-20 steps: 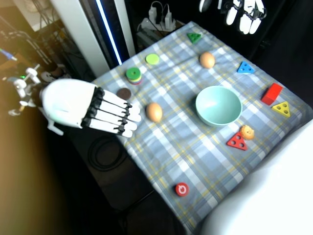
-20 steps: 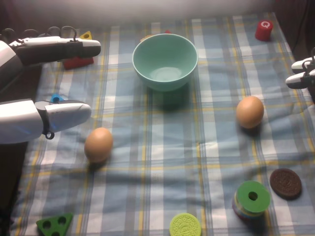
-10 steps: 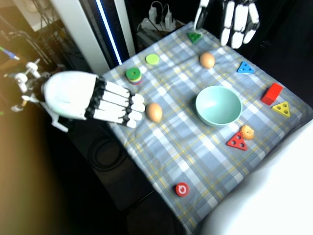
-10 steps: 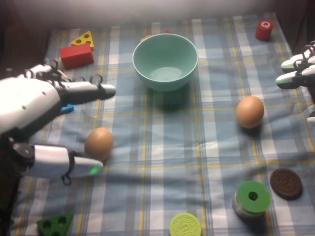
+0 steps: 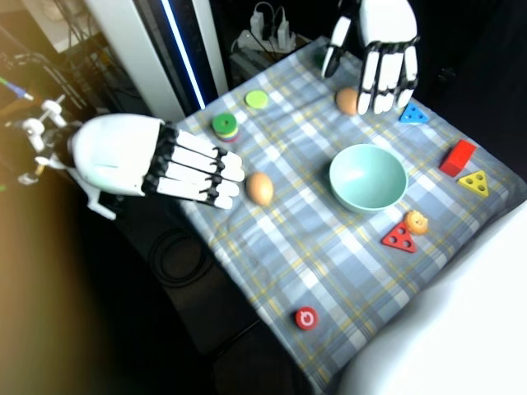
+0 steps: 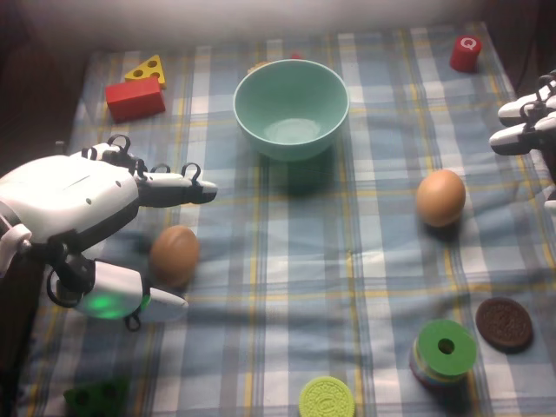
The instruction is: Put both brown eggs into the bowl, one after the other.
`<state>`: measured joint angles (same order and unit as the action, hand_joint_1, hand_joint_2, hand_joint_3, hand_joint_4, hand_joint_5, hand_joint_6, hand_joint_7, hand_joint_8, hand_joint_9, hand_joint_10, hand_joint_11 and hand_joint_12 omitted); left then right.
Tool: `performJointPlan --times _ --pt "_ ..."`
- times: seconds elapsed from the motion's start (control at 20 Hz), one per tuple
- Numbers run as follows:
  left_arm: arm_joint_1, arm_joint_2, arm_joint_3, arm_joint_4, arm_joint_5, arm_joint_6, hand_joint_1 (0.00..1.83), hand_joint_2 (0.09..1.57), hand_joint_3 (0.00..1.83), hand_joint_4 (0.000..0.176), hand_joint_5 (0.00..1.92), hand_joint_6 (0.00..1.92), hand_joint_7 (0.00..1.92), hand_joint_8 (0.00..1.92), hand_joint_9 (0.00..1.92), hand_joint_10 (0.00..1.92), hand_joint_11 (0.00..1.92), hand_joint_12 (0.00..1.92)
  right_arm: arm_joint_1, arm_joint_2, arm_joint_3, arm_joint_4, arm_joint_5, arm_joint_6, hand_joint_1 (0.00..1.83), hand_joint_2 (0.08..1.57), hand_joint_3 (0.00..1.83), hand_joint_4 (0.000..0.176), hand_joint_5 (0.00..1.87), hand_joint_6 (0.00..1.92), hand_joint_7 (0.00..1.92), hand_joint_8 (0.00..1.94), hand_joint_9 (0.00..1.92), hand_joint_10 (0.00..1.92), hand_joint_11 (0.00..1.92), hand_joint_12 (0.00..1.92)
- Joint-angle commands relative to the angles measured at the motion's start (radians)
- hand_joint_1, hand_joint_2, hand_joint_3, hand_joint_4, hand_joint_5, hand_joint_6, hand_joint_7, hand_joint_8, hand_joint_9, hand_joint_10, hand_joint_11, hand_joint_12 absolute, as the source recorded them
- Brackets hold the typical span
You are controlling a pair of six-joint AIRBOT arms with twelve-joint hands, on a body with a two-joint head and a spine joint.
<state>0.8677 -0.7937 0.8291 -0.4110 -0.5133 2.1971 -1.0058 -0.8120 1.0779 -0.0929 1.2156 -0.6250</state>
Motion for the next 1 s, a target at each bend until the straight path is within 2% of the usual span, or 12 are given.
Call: performJointPlan --times 0.0,0.1,0.3,0.45,0.5,0.55,0.6,0.7,0.85,0.95 --pt "-0.012 -0.002 0.006 0.009 -0.077 0.002 0.71 0.92 0.0 0.176 0.34 0.0 0.53 0.0 0.59 0.01 0.04 0.81 0.011 0.008 -0.002 0.027 0.119 0.009 0.81 1.25 0.0 0.0 0.71 0.0 0.62 0.0 0.61 0.0 0.39 0.61" --pt "-0.015 -0.007 0.012 -0.017 -0.059 0.043 0.71 0.93 0.0 0.176 0.35 0.0 0.54 0.0 0.58 0.0 0.0 0.81 0.011 0.008 -0.002 0.027 0.119 0.009 0.83 1.25 0.0 0.0 0.72 0.0 0.64 0.0 0.61 0.0 0.37 0.67" --pt "-0.017 -0.013 0.024 -0.039 -0.045 0.049 0.76 0.91 0.0 0.176 0.4 0.0 0.58 0.0 0.62 0.0 0.0 0.87 0.009 0.008 -0.003 0.026 0.118 0.009 0.84 1.25 0.0 0.0 0.73 0.0 0.65 0.0 0.63 0.01 0.39 0.67" --pt "-0.023 -0.018 0.026 -0.038 -0.041 0.054 0.77 0.91 0.0 0.173 0.44 0.01 0.63 0.01 0.63 0.0 0.0 0.77 0.009 0.008 -0.002 0.026 0.116 0.009 0.86 1.25 0.0 0.0 0.73 0.0 0.64 0.0 0.62 0.0 0.37 0.66" --pt "-0.025 -0.02 0.027 -0.038 -0.04 0.054 0.77 0.92 0.0 0.158 0.5 0.01 0.69 0.01 0.65 0.01 0.0 0.77 0.009 0.008 -0.002 0.026 0.114 0.009 0.87 1.25 0.0 0.0 0.73 0.0 0.65 0.0 0.62 0.0 0.38 0.66" --pt "-0.026 -0.024 0.03 -0.039 -0.04 0.054 0.8 0.88 0.0 0.145 0.58 0.01 0.8 0.02 0.72 0.02 0.0 0.87 0.009 0.008 -0.002 0.027 0.112 0.009 0.87 1.25 0.0 0.0 0.73 0.0 0.64 0.0 0.61 0.0 0.38 0.66" --pt "-0.027 -0.026 0.03 -0.039 -0.04 0.054 0.8 0.9 0.01 0.13 0.6 0.01 0.84 0.03 0.74 0.03 0.0 0.88 0.009 0.008 -0.002 0.027 0.112 0.009 0.88 1.24 0.0 0.0 0.73 0.0 0.65 0.0 0.61 0.0 0.37 0.66" --pt "-0.031 -0.033 0.033 -0.038 -0.039 0.054 0.75 0.96 0.01 0.128 0.59 0.0 0.86 0.01 0.72 0.01 0.0 0.75 0.009 0.007 -0.002 0.027 0.112 0.009 0.87 1.25 0.0 0.0 0.73 0.0 0.65 0.0 0.6 0.0 0.37 0.65" --pt "-0.04 -0.041 0.038 -0.035 -0.034 0.054 0.82 0.98 0.01 0.108 0.68 0.01 1.01 0.02 0.79 0.02 0.0 0.76 0.009 0.007 -0.002 0.027 0.112 0.009 0.89 1.25 0.0 0.0 0.74 0.0 0.67 0.01 0.62 0.01 0.39 0.66" --pt "-0.042 -0.043 0.04 -0.035 -0.031 0.054 0.78 1.04 0.01 0.112 0.68 0.0 1.04 0.02 0.8 0.02 0.0 0.76 0.009 0.007 -0.002 0.027 0.112 0.01 0.88 1.25 0.0 0.0 0.74 0.0 0.67 0.0 0.62 0.0 0.38 0.66"
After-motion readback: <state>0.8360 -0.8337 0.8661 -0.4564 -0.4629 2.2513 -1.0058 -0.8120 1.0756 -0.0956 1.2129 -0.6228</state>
